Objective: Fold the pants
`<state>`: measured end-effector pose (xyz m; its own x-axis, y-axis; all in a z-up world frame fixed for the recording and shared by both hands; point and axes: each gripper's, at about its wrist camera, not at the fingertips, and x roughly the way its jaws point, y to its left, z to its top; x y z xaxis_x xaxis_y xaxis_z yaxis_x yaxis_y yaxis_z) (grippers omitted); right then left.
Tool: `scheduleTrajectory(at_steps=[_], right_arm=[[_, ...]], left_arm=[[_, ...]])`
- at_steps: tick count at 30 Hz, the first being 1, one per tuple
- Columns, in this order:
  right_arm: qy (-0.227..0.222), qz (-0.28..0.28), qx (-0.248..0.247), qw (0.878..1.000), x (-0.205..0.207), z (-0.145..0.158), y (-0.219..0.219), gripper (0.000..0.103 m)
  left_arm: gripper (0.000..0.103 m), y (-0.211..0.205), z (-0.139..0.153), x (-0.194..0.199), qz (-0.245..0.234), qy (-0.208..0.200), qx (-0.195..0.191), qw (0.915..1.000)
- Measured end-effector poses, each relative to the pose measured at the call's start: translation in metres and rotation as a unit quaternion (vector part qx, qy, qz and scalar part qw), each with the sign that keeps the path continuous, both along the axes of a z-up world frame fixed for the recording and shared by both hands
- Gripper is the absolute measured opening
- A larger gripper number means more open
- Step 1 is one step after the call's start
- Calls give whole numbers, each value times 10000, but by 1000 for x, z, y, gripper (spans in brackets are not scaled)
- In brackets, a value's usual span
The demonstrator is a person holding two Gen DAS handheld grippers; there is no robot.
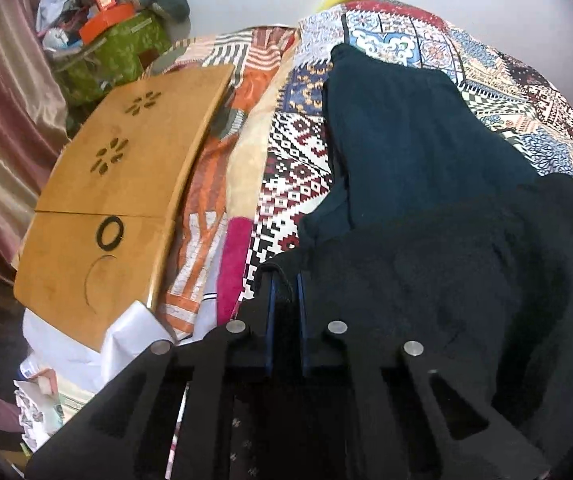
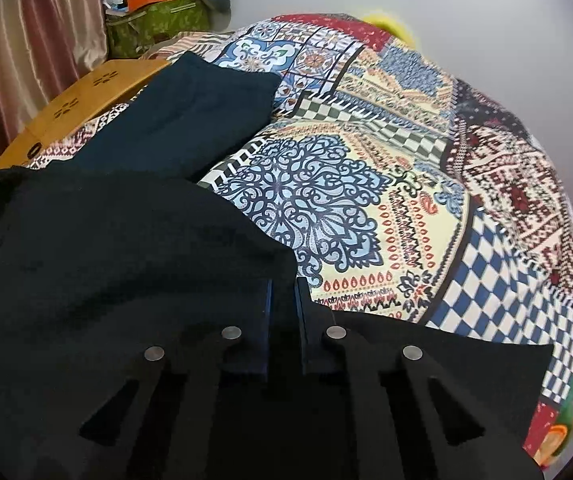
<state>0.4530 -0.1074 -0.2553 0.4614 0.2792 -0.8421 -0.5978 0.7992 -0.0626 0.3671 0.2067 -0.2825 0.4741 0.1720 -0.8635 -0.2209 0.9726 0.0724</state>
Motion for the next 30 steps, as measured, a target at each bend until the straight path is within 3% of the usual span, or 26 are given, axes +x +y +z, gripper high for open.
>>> scheduleTrajectory(at_steps=[5, 14, 22, 30], right_arm=[[-144, -209, 298, 9992, -3, 15, -11, 7], [-599, -402, 640, 9953, -35, 71, -31, 6], [-779, -374, 955, 9917, -103, 107, -52, 6], [-773, -314, 1327, 9876, -176, 116, -69, 6]], left_arm=[[8, 4, 24, -10, -56, -273, -31, 9996], [7, -14, 83, -26, -219, -930, -81, 9954], [7, -21, 113, -86, -151, -1259, -200, 9917], [7, -18, 122, -158, 76, -1453, -174, 9892]])
